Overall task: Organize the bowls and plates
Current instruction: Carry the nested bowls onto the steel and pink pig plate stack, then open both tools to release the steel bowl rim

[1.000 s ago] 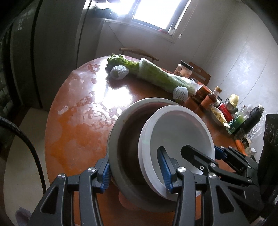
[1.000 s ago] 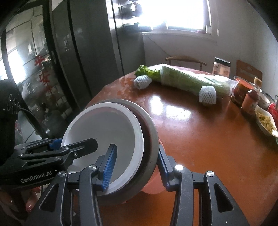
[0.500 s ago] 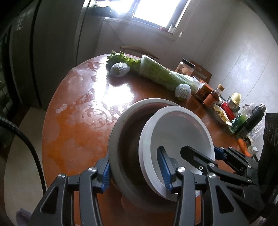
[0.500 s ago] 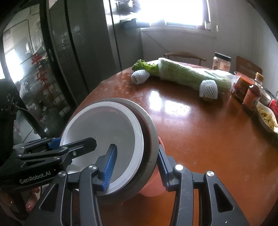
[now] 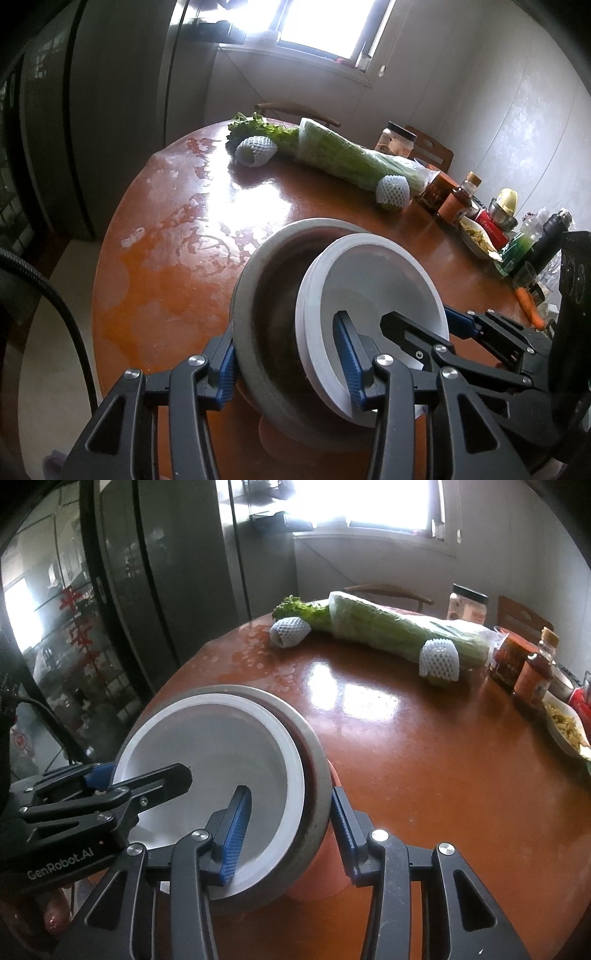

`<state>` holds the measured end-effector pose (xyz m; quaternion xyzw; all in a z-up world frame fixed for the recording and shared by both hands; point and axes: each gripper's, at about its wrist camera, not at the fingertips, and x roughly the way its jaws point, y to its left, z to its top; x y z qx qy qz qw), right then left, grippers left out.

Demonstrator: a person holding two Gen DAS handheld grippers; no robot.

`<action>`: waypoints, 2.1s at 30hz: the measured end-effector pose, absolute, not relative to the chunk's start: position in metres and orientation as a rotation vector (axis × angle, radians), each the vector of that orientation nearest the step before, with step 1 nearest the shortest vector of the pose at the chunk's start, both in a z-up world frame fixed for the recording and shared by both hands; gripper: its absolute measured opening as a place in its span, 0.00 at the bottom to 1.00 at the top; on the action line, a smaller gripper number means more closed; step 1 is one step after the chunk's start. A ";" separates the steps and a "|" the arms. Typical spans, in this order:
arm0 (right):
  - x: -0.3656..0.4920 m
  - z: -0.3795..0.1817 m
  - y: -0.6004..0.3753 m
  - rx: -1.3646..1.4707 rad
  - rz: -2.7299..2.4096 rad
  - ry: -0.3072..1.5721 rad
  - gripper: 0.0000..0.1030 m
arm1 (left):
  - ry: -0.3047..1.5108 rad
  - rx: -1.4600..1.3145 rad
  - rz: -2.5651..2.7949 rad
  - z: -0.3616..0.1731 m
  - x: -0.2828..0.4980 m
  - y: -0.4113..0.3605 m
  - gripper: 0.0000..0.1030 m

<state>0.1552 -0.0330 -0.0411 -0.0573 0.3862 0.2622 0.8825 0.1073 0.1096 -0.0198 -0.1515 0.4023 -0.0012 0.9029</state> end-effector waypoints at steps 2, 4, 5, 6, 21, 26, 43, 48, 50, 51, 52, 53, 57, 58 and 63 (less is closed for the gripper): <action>0.155 -0.041 -0.033 -0.124 0.543 0.800 0.45 | 0.827 -0.300 -0.001 -0.020 0.108 0.109 0.45; 0.155 -0.041 -0.033 -0.129 0.539 0.797 0.45 | 0.825 -0.287 0.003 -0.019 0.108 0.109 0.45; 0.155 -0.042 -0.033 -0.129 0.538 0.798 0.45 | 0.825 -0.288 0.003 -0.019 0.107 0.109 0.45; 0.155 -0.041 -0.033 -0.130 0.537 0.797 0.45 | 0.825 -0.288 0.001 -0.019 0.107 0.108 0.45; 0.154 -0.038 -0.036 -0.109 0.550 0.800 0.45 | 0.820 -0.298 0.005 -0.016 0.104 0.109 0.46; 0.152 -0.036 -0.036 -0.115 0.552 0.798 0.46 | 0.813 -0.291 0.019 -0.013 0.100 0.109 0.48; 0.137 -0.018 -0.047 -0.094 0.555 0.751 0.53 | 0.741 -0.232 0.099 0.012 0.075 0.109 0.53; 0.119 -0.009 -0.059 -0.100 0.545 0.710 0.58 | 0.734 -0.192 0.110 0.017 0.061 0.097 0.55; 0.112 -0.007 -0.065 -0.103 0.536 0.701 0.59 | 0.738 -0.180 0.109 0.017 0.054 0.092 0.56; 0.108 -0.006 -0.068 -0.106 0.529 0.700 0.59 | 0.737 -0.174 0.113 0.018 0.050 0.090 0.57; 0.104 -0.005 -0.071 -0.106 0.522 0.697 0.60 | 0.735 -0.171 0.114 0.018 0.047 0.088 0.57; 0.101 -0.004 -0.074 -0.106 0.518 0.694 0.60 | 0.732 -0.168 0.115 0.019 0.043 0.086 0.58; 0.087 -0.002 -0.084 -0.111 0.505 0.685 0.62 | 0.722 -0.149 0.128 0.024 0.029 0.079 0.61; 0.082 -0.001 -0.087 -0.110 0.504 0.682 0.62 | 0.717 -0.144 0.130 0.026 0.026 0.077 0.62; 0.067 -0.001 -0.097 -0.121 0.495 0.672 0.62 | 0.702 -0.138 0.135 0.031 0.012 0.066 0.67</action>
